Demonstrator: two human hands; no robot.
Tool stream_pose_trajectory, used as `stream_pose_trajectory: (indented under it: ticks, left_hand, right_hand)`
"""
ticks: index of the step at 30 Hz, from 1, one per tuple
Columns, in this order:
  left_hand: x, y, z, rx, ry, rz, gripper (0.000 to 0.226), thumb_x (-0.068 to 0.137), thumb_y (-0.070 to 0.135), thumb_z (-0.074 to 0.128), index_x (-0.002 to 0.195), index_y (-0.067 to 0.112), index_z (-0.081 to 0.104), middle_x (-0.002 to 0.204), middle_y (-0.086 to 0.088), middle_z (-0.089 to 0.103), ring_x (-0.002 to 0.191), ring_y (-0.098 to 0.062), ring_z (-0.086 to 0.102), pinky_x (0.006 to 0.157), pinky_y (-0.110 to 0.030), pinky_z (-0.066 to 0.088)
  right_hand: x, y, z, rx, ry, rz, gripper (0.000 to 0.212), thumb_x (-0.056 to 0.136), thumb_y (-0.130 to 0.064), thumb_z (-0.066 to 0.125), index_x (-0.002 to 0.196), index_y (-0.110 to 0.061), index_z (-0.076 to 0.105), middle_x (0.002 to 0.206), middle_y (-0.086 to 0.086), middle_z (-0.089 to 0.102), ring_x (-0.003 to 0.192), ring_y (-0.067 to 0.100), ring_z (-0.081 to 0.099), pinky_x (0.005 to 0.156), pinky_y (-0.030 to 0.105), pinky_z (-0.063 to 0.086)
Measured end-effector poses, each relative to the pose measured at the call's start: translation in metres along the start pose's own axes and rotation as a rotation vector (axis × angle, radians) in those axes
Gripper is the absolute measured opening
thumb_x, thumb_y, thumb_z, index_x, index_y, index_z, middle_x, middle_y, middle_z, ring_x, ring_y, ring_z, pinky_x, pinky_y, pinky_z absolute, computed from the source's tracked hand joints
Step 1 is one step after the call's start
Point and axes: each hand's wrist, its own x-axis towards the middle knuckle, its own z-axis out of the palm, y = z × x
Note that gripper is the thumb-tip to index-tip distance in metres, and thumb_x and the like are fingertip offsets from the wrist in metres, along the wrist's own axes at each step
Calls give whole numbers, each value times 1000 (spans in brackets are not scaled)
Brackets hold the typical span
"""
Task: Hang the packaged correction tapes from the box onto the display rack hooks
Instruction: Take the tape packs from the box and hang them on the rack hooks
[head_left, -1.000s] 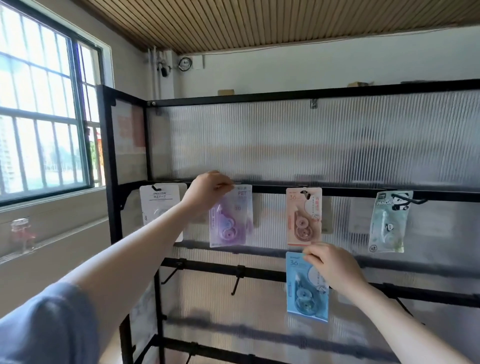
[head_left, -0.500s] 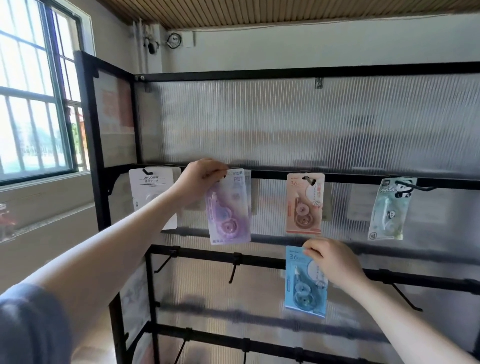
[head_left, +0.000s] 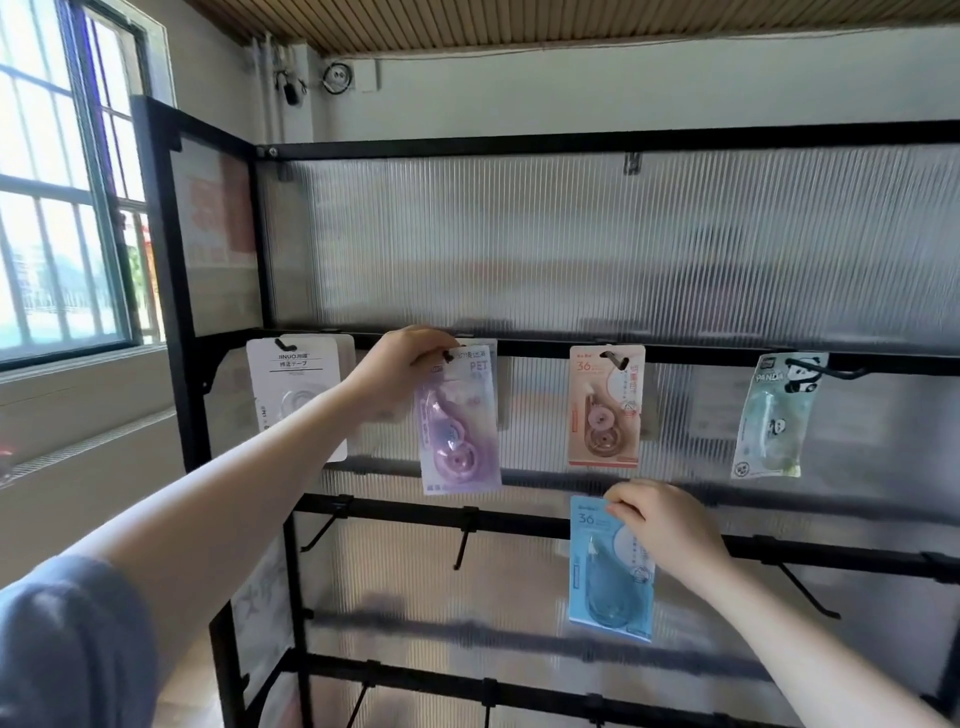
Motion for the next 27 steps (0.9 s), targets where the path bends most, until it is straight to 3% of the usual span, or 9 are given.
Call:
stream_pose_trajectory:
  ticks: [3,11,19,27]
  left_hand:
    - [6,-3,7,18,-13,-17,30,88,-3,49,114,4,64,116,-11,62,109,-25,55,87,-23,37]
    - [19,-8,20,69,-5,-55,35,89,-3,43,117,8,61,114,-11,60,105,-26,54,83,-28,38]
    - [9,-3,16,93,165,19,25,93,9,48,111,10,64,109,-10,61,101,-29,53,81,-33,38]
    - [-12,5,-4,120,276,21,24,93,13,51,113,8,64,112,-10,62,106,-30,52,88,-35,37]
  right_hand:
    - [1,1,1,11,0,6,20,95,-27,49,102,-21,67,96,-12,64,84,5,54,67,24,43]
    - [4,5,-7,46,30,44,19,95,-25,51,97,-18,68,95,-7,66,86,11,57,71,30,46]
    - [2,1,-17,0,32,76,21,95,-25,50,99,-15,68,98,-6,66,86,14,59,73,29,47]
    - [-4,-9,-30,21,131,130,17,93,-25,54,96,-16,69,93,-5,68,83,14,60,74,33,50]
